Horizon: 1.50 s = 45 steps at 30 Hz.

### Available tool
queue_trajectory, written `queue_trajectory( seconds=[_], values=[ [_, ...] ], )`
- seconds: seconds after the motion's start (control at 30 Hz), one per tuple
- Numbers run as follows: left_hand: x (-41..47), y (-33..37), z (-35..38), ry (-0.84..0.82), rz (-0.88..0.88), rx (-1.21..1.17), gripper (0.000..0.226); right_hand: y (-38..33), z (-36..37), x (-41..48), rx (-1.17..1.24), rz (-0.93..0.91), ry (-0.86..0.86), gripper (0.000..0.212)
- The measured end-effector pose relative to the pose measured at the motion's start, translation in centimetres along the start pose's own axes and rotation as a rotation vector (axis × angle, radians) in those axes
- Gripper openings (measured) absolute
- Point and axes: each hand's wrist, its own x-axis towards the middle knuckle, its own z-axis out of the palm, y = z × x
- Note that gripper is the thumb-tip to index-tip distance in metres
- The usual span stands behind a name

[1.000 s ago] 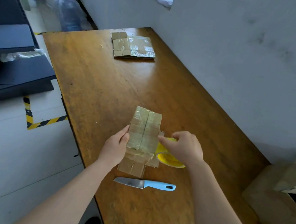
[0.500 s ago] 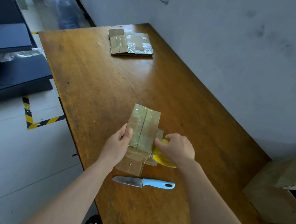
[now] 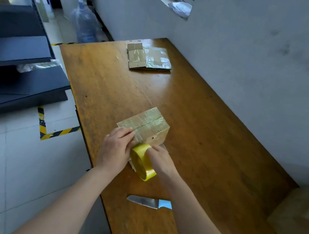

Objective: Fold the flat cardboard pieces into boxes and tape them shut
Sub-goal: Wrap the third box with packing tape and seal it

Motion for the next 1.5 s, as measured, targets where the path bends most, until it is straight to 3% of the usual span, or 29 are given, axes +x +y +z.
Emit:
queue_trajectory(
  seconds=[0.27, 0.47, 0.63, 0.77, 0.87, 1.07, 1.2, 1.33, 1.4, 1.5],
  values=[
    [2.3, -2.5, -0.4, -0.092, 0.008, -0.037, 0.031, 1.3, 2.4, 0.2, 0.154, -0.127, 0.031, 0.016],
    [2.4, -3.2, -0.4, -0.102, 0.008, -0.067, 0.031, 1.1, 3.3, 2.9, -0.065, 0.14, 0.06, 0.035],
    [2.4, -3.0, -0.7, -0.107, 0.009, -0.092, 0.032, 0.1, 3.8, 4.5, -0.011, 0.249, 0.137, 0.02],
    [2.1, -2.5, -0.5, -0.101, -0.016, -0.096, 0.041, 0.3, 4.2, 4.4, -0.094, 0.229, 0.129, 0.041],
    [2.1, -2.4, -0.4, -0.089, -0.019, -0.062, 0.048, 1.0, 4.1, 3.6, -0.028, 0.182, 0.042, 0.057],
    [2.4, -2.1, -0.1, -0.089, 0.073, 0.067, 0.047, 2.5, 2.7, 1.9, 0.137, 0.082, 0.005, 0.012],
    [2.5, -1.8, 0.1, -0.106, 0.096, 0.08, 0.039, 2.5, 2.8, 1.7, 0.181, 0.038, 0.022, 0.016],
    [2.1, -2.2, 0.2, -0.125, 0.075, 0.052, 0.051, 2.5, 2.6, 1.7, 0.179, 0.039, -0.008, 0.014],
    [0.9, -2.3, 0.4, -0.065, 0.01, -0.064, 0.057, 2.6, 2.5, 1.8, 0.172, 0.041, -0.017, 0.012],
    [-1.9, -1.2, 1.2, 0.106, -0.327, -0.359, 0.055, 2.8, 2.4, 1.5, 0.111, 0.019, -0.013, 0.016]
  ],
)
